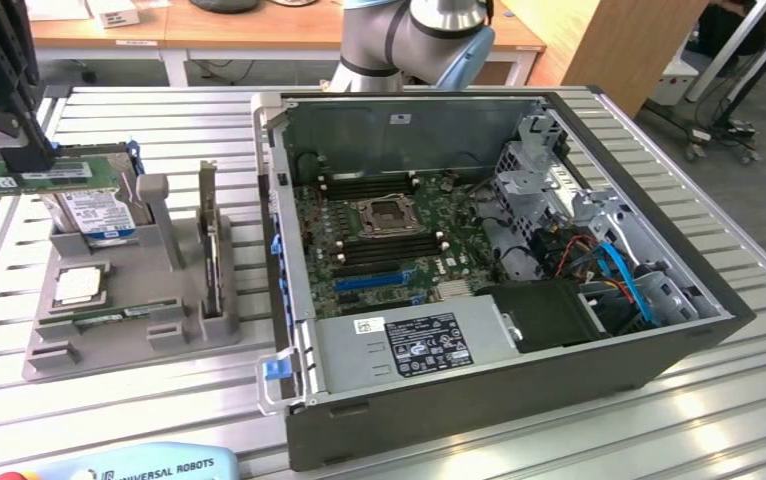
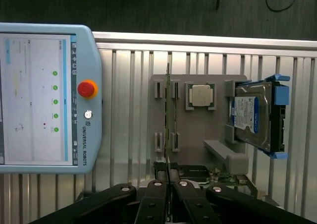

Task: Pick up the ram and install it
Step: 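Pick up the ram and move it above insertion slot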

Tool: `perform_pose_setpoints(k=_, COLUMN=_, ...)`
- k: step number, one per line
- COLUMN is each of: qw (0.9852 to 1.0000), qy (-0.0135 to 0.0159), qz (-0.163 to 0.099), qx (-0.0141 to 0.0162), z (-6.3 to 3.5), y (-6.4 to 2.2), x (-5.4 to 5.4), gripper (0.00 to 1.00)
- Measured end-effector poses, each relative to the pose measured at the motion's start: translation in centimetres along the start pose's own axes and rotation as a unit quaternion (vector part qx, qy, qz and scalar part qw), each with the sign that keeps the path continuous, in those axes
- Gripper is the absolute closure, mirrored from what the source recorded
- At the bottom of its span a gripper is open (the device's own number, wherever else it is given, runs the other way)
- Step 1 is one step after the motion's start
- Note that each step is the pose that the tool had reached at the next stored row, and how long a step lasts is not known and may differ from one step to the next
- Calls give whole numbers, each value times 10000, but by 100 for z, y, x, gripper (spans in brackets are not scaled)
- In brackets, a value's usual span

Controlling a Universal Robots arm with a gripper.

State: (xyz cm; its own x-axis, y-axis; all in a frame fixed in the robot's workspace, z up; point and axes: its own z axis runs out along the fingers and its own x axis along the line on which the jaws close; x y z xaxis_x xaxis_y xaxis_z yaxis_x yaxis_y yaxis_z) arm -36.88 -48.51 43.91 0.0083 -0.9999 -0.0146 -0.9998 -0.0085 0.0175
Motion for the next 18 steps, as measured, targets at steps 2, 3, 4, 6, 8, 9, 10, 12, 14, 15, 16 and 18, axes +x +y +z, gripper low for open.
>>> perform_pose_setpoints(k=2, qw=10000, qy=-1, qz=-1, qx=2, z=2, y=-23, x=0, gripper=89)
perform_pose_setpoints(k=3, qw=10000, qy=-1, qz=-3, qx=1, z=1, y=-38, x=0, gripper=89)
perform_pose_setpoints(k=4, qw=10000, qy=-1, qz=-6, qx=1, z=1, y=-55, x=0, gripper=89)
perform_pose_setpoints(k=6, qw=10000, qy=-1, qz=-11, qx=1, z=1, y=-93, x=0, gripper=89)
perform_pose_setpoints(k=8, qw=10000, qy=-2, qz=-16, qx=2, z=0, y=-134, x=0, gripper=89)
perform_pose_setpoints(k=9, qw=10000, qy=-1, qz=-19, qx=1, z=0, y=-156, x=1, gripper=89)
perform_pose_setpoints(k=10, qw=10000, qy=-1, qz=-22, qx=1, z=-1, y=-179, x=1, gripper=89)
perform_pose_setpoints(k=12, qw=10000, qy=-1, qz=-27, qx=1, z=-2, y=-226, x=1, gripper=89)
perform_pose_setpoints(k=14, qw=10000, qy=-1, qz=-33, qx=1, z=-3, y=-272, x=2, gripper=89)
perform_pose_setpoints(k=15, qw=10000, qy=-1, qz=-36, qx=1, z=-3, y=-296, x=2, gripper=89)
perform_pose_setpoints(k=16, qw=10000, qy=-1, qz=-39, qx=1, z=-3, y=-321, x=2, gripper=89)
perform_pose_setpoints(k=18, qw=10000, qy=0, qz=-46, qx=1, z=-5, y=-372, x=3, gripper=89)
